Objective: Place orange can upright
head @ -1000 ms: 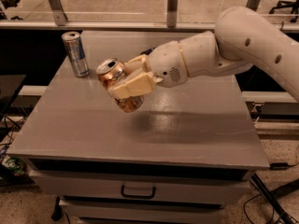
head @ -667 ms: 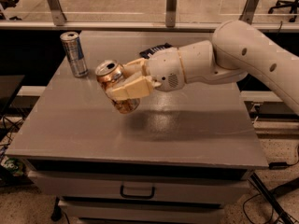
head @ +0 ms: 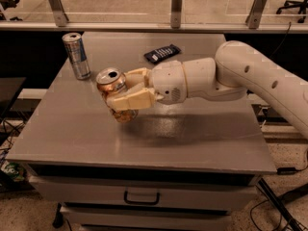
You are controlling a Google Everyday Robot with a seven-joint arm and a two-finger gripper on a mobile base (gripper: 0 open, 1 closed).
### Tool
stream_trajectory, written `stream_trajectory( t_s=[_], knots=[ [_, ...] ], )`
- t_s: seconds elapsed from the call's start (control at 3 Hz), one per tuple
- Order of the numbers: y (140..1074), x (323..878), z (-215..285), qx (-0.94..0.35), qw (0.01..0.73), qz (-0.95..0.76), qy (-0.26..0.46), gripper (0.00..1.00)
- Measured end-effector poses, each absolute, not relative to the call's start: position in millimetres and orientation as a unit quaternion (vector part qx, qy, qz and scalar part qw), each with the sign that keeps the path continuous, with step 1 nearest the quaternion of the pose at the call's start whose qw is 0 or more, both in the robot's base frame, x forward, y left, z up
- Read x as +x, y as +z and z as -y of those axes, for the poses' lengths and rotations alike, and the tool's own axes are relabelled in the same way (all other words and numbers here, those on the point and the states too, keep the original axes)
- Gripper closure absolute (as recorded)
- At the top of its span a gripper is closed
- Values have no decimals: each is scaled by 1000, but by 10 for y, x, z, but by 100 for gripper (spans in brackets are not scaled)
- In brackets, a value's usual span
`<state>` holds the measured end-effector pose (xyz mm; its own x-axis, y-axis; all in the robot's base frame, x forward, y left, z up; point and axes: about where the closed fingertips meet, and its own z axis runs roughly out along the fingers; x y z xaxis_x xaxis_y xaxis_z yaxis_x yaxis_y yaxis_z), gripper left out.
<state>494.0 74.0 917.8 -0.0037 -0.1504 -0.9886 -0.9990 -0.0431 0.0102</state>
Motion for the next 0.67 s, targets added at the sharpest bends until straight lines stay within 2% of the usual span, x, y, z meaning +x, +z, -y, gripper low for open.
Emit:
stream_trajectory(
  t_s=[0.33,0.67],
  knots=[
    [9100,4887,-771,-544,447,-519,484,95],
    [9037,4849,-802,-544,448,-513,490,84]
  ],
)
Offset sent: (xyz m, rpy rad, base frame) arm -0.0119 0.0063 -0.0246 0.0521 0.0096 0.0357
